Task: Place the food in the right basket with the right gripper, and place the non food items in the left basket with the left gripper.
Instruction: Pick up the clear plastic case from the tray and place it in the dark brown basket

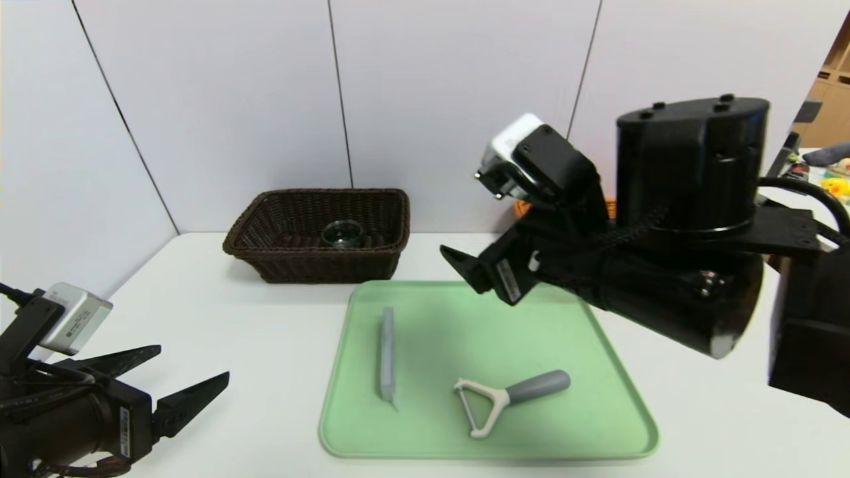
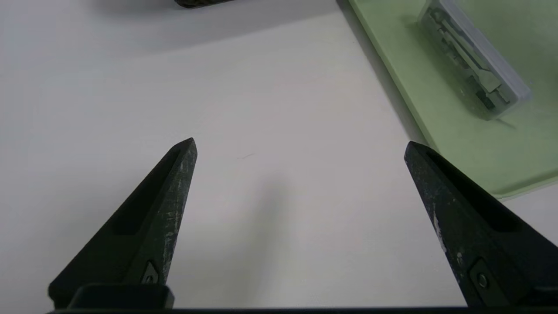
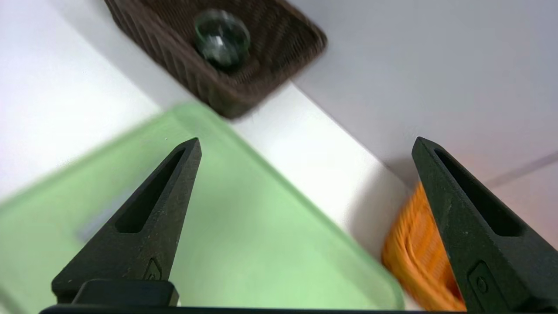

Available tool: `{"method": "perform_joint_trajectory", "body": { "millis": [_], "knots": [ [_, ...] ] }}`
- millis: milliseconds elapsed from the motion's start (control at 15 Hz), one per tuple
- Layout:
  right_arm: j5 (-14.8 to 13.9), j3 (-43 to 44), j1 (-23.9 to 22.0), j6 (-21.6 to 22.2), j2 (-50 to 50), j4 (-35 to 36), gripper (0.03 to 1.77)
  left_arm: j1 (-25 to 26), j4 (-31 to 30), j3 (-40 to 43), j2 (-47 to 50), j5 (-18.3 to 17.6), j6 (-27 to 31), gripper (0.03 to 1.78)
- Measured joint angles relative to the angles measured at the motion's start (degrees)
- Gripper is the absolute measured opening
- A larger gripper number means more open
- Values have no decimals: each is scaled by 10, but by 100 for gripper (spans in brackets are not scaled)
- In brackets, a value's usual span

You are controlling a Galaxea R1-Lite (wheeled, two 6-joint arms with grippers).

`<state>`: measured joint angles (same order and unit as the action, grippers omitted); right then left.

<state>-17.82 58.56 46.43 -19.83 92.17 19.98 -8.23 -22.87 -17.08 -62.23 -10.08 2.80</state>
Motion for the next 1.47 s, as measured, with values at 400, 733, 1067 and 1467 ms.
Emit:
{"method": "perform_joint_trajectory", "body": {
  "millis": [400,733,1067,1467],
  "knots": [
    [0,-177,-94,38,-113,10,169,-37,0,-1,10,17,-2,169],
    [0,-263,-151,67,-180,11,169,-39,1,2,20,17,-1,169],
    [2,-311,-166,80,-228,11,169,-41,1,7,25,17,0,169],
    [2,-322,-167,75,-247,11,169,-141,27,-58,-1,109,-29,169]
  ]
}}
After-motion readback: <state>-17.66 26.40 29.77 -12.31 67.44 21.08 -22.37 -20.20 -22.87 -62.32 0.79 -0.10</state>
